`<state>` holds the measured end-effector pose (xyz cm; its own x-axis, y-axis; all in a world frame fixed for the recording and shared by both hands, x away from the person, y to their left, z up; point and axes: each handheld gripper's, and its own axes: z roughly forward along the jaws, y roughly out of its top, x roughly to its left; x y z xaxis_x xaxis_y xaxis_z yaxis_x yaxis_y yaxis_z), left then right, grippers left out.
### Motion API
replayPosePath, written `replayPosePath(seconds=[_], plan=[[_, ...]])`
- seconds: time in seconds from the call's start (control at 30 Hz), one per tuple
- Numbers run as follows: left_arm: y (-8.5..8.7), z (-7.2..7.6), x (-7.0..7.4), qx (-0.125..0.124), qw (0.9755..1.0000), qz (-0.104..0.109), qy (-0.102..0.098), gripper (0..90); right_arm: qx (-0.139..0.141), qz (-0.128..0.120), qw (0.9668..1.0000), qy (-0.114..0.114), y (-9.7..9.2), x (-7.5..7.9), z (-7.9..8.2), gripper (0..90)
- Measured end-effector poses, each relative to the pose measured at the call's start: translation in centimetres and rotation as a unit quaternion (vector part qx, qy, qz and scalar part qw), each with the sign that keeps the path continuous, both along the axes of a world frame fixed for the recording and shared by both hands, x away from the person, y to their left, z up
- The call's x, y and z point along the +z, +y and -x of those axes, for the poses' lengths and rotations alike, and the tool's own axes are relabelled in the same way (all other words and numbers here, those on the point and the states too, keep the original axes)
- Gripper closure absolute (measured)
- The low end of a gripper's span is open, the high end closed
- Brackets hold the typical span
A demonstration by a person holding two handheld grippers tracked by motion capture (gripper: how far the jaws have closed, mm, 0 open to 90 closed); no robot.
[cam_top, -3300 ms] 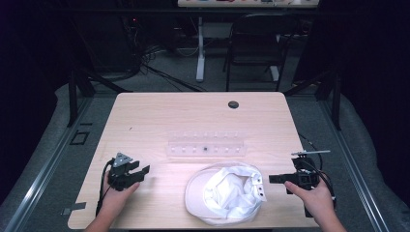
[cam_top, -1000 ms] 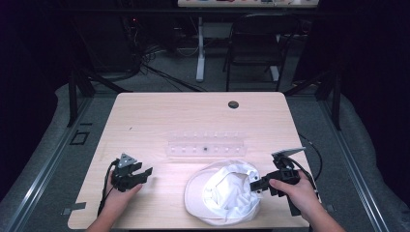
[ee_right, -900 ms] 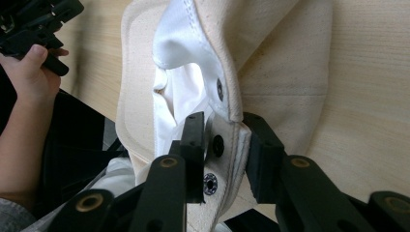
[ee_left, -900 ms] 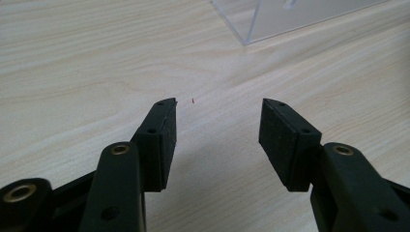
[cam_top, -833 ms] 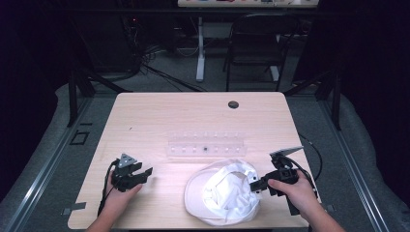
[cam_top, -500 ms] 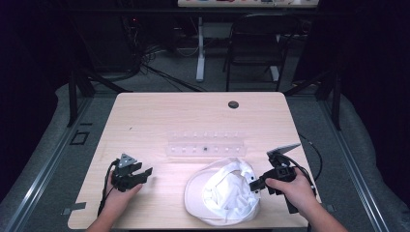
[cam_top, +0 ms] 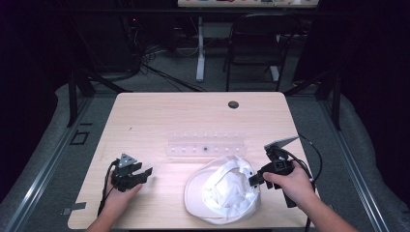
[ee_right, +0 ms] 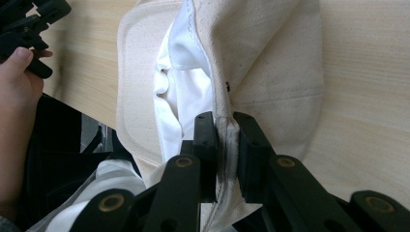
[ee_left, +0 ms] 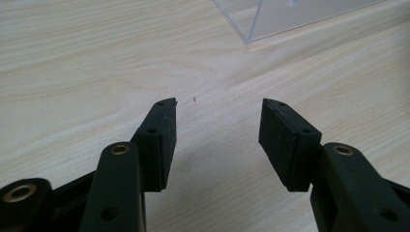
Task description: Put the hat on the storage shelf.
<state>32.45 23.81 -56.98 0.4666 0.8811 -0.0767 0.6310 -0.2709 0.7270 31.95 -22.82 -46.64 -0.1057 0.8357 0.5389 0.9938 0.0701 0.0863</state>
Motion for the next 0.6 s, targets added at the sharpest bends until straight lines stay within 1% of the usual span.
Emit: replayPosePath(seconds=[0.03,0.07,0.1,0.13,0.17,0.2,0.23,0.27,0.3,0.33,0.37,0.4,0.47,0.5,0.53,0.57,0.6], plan=[[0.0,0.0,0.0,-0.001,1.0000,-0.001,0.000,48.5,0.012,0.001,0.9999,0.005,-0.1,0.2,-0.1,80.9],[0.0,0.0,0.0,-0.001,1.0000,-0.001,0.000,48.5,0.008,0.003,1.0000,0.002,0.0,0.3,-0.1,80.9],[0.0,0.0,0.0,-0.001,1.0000,-0.002,0.000,48.5,0.007,0.003,1.0000,0.004,0.2,0.5,-0.2,80.9],[0.0,0.0,0.0,-0.001,1.0000,-0.002,0.000,48.5,0.011,0.010,0.9999,0.003,0.2,0.7,-0.2,81.0],[0.0,0.0,0.0,-0.001,1.0000,-0.001,0.000,48.5,0.014,0.009,0.9998,0.006,0.3,0.9,-0.3,81.0],[0.0,0.0,0.0,-0.001,1.0000,-0.001,0.000,48.5,0.003,0.009,0.9999,0.004,0.5,1.1,-0.3,81.0],[0.0,0.0,0.0,-0.002,1.0000,-0.002,0.000,48.5,0.004,0.009,0.9999,0.003,0.6,1.3,-0.3,81.1],[0.0,0.0,0.0,-0.002,1.0000,-0.002,0.000,48.5,0.000,0.015,0.9999,0.001,0.8,1.6,-0.3,81.1],[0.0,0.0,0.0,0.000,1.0000,0.000,0.000,48.5,0.007,0.017,0.9998,0.001,0.8,1.8,-0.4,81.1],[0.0,0.0,0.0,-0.001,1.0000,-0.001,0.000,48.5,0.004,0.021,0.9998,-0.001,1.0,2.0,-0.4,81.1],[0.0,0.0,0.0,-0.001,1.0000,-0.001,0.000,48.5,0.012,0.023,0.9997,-0.002,1.1,2.3,-0.5,81.1],[0.0,0.0,0.0,-0.001,1.0000,-0.001,0.000,48.5,0.008,0.031,0.9995,-0.003,1.3,2.5,-0.5,81.1],[0.0,0.0,0.0,-0.001,1.0000,-0.001,0.000,48.5,0.016,0.037,0.9992,-0.004,1.4,2.8,-0.6,81.1],[0.0,0.0,0.0,-0.002,1.0000,-0.002,0.000,48.5,0.009,0.045,0.9989,-0.007,1.8,3.0,-0.6,81.1],[0.0,0.0,0.0,-0.002,1.0000,-0.001,0.000,48.5,0.019,0.053,0.9984,-0.006,1.8,3.2,-0.7,81.1],[0.0,0.0,0.0,-0.001,1.0000,-0.001,0.000,48.5,0.021,0.056,0.9982,-0.006,2.0,3.3,-0.8,81.1],[0.0,0.0,0.0,-0.001,1.0000,-0.002,0.000,48.5,0.012,0.060,0.9980,-0.011,2.2,3.4,-0.8,81.2]])
